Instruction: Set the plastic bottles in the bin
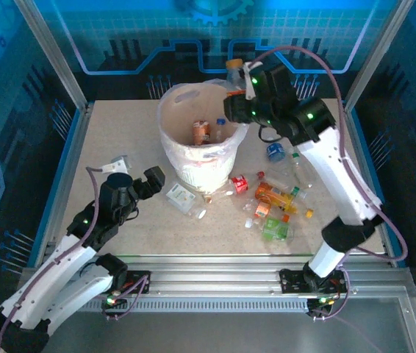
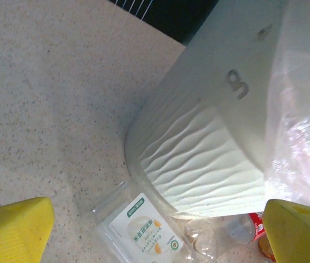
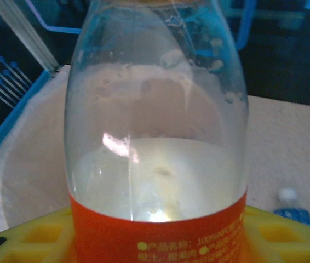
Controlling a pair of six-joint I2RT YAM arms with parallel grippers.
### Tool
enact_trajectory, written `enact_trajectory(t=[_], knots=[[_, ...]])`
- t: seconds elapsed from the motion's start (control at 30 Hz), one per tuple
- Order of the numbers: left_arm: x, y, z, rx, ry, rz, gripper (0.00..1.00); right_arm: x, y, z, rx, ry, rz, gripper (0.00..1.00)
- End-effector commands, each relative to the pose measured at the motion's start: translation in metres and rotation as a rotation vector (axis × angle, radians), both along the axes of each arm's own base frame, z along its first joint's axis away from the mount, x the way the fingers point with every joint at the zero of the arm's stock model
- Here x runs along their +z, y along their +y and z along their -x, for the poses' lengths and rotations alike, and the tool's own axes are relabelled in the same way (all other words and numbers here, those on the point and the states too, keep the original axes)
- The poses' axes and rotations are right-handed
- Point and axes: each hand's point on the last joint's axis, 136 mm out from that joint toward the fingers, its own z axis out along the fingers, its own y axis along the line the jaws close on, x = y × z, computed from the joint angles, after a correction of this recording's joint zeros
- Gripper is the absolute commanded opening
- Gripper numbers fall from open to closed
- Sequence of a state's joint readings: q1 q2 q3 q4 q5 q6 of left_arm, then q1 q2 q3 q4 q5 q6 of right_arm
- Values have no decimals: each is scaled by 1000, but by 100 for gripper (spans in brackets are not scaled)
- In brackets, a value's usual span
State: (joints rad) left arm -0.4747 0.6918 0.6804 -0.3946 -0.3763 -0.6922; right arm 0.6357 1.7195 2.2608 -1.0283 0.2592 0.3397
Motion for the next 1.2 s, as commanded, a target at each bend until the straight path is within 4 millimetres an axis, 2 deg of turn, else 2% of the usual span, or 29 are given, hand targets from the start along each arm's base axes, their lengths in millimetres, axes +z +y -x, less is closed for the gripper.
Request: enact_trajectory(t=[0.0,0.1,0.27,0.43,0.57,0.77,0.97,1.17], knots=[[-11,-1,3,14,32,54,99,7,25,-9,132,-21,-4,24],[-19,0,5,22,53,60,99,1,47,-17,205,-5,-28,23],[-33,-1,7,31,85,82,99,-34,82,-28,292,81,-40,23],[-43,-2,8,39,110,97,99,-73,105,-31,335,157,1,23],[-49,-2,9,48,129,109,99,-103,111,-35,341,216,45,24],[-58,-4,10,52,166,116,99,-133,118,-32,359,284,90,29],[-63,-6,9,52,183,126,99,-158,116,-30,340,346,139,42],[-68,-8,8,71,209,156,99,-165,116,-30,338,363,152,61]])
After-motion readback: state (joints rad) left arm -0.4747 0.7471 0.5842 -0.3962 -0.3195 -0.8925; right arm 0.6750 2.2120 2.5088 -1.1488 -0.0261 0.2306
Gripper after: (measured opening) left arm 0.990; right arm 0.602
